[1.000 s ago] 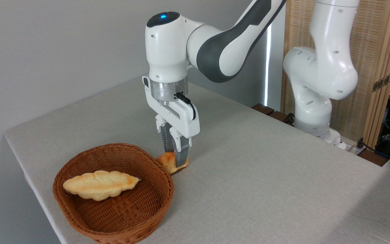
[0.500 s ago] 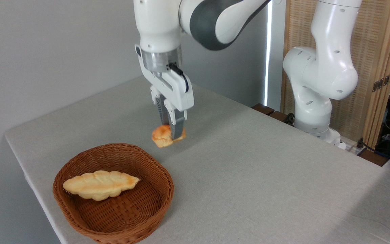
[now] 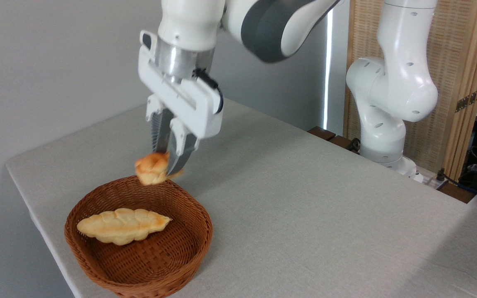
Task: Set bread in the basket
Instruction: 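Lift the bun and carry it over the wicker basket, then lower the bun into the basket beside the braided roll and release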
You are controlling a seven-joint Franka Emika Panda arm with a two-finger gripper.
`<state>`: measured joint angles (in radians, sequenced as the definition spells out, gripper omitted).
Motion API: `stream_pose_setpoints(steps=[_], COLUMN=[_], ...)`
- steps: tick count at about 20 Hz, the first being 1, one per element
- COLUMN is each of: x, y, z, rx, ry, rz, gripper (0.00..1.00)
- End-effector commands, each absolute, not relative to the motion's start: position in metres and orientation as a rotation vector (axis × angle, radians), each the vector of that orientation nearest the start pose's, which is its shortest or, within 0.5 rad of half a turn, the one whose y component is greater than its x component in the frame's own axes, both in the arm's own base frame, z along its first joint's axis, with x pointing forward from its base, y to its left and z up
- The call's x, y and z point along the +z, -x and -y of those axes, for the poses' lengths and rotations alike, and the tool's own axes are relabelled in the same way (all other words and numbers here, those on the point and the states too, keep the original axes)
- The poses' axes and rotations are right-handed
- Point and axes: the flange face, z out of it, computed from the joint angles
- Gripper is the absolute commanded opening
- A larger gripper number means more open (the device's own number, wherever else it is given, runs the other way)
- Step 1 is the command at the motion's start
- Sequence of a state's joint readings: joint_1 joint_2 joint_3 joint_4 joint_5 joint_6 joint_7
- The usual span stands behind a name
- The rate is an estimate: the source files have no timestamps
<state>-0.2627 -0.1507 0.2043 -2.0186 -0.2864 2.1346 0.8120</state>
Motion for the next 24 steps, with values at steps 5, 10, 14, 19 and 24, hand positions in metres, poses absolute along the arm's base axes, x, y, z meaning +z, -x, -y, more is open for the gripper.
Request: stream_pose_setpoints(steps=[5, 10, 14, 19, 24], x=[0.496, 0.490, 0.489, 0.489, 0.493], y=[-0.586, -0.591, -0.591, -0.591, -0.590], z=[0.022, 0.019, 0.019, 0.019, 0.019], rx=[-0.688, -0.711, -0.706, -0.706, -0.707], ry=[2.997, 2.977, 2.978, 2.980, 2.978], rz=[-1.042, -1.020, -1.020, -1.018, -1.020], gripper=[0.44, 0.75, 0.92, 0.98, 1.00])
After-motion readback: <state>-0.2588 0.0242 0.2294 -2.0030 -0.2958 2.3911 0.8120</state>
